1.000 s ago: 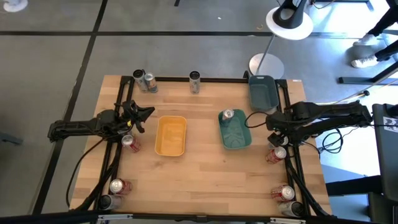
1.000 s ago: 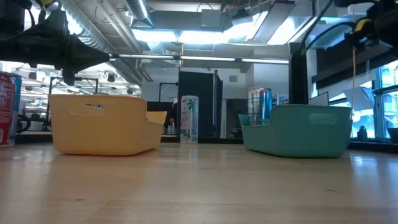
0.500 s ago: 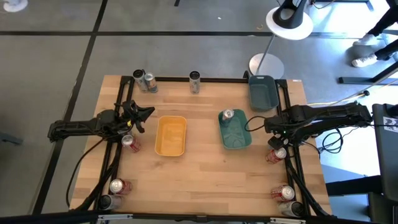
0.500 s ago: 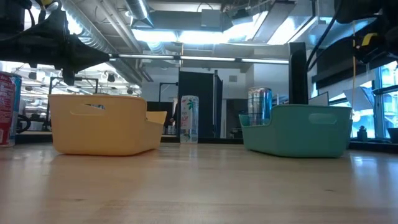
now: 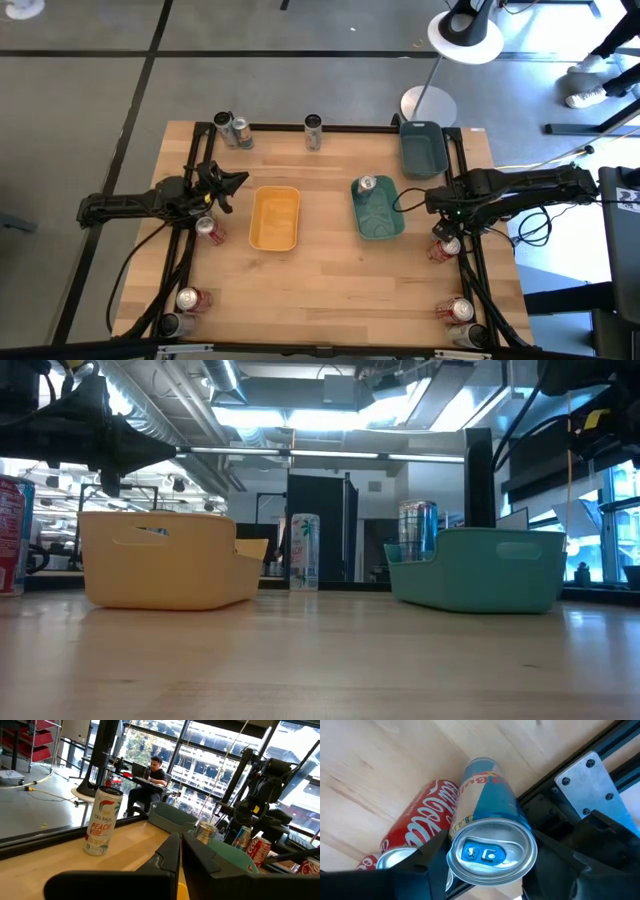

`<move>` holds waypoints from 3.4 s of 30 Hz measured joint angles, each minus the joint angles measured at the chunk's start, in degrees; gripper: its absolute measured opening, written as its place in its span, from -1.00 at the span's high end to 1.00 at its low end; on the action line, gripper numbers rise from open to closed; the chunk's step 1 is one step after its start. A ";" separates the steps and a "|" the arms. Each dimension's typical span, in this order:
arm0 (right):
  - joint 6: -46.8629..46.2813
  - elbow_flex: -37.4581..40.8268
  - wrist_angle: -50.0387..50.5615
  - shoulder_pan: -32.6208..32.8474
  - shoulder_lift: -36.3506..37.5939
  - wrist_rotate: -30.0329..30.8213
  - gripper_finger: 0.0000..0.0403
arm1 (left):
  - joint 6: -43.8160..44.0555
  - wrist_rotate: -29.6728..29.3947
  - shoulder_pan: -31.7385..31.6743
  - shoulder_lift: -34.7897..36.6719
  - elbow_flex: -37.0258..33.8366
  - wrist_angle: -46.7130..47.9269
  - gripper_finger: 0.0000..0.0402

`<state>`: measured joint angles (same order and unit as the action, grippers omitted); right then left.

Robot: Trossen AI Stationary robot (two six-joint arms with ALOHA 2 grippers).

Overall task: Sort soda cans
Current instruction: Put the bottom right blue soda can into the green bin

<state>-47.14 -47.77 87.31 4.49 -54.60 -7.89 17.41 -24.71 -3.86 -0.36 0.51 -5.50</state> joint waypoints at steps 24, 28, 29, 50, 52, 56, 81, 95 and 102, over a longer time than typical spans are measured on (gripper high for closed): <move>13.16 -26.05 -11.42 -0.02 -1.38 11.01 -0.12 | -2.82 1.62 0.00 -0.07 4.35 -4.61 0.33; 22.07 -26.07 -22.44 -0.02 -3.45 14.10 -0.12 | -5.30 1.53 0.00 -1.80 8.54 -4.83 0.12; 24.40 -26.04 -24.66 -0.02 -4.21 15.14 -0.12 | -5.78 1.53 0.00 -2.61 9.46 -4.65 0.09; 51.97 -25.98 -63.77 -2.31 -24.32 18.43 -0.13 | -7.28 15.07 0.15 -41.76 31.27 -10.50 0.92; 52.00 -25.98 -65.16 -2.45 -25.11 17.52 -0.13 | -7.78 16.86 0.17 -44.41 31.73 -12.77 0.97; 52.15 -25.98 -66.80 -2.30 -26.23 17.21 -0.13 | -7.84 18.21 0.17 -48.82 32.17 -16.42 0.94; 52.07 -26.59 -75.23 -2.32 -26.72 15.88 -0.13 | -7.36 21.58 3.29 -64.18 32.22 -24.73 0.98; 51.99 -26.86 -81.66 -2.32 -29.82 12.85 -0.13 | -9.11 23.25 4.31 -71.19 32.14 -33.50 0.98; 52.21 -26.88 -77.83 -2.23 -29.08 15.29 -0.13 | -10.04 23.05 4.45 -71.18 32.13 -34.21 0.97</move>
<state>5.07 -74.65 9.48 2.27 -83.69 7.40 7.36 -1.66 0.60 -71.54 32.64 -39.70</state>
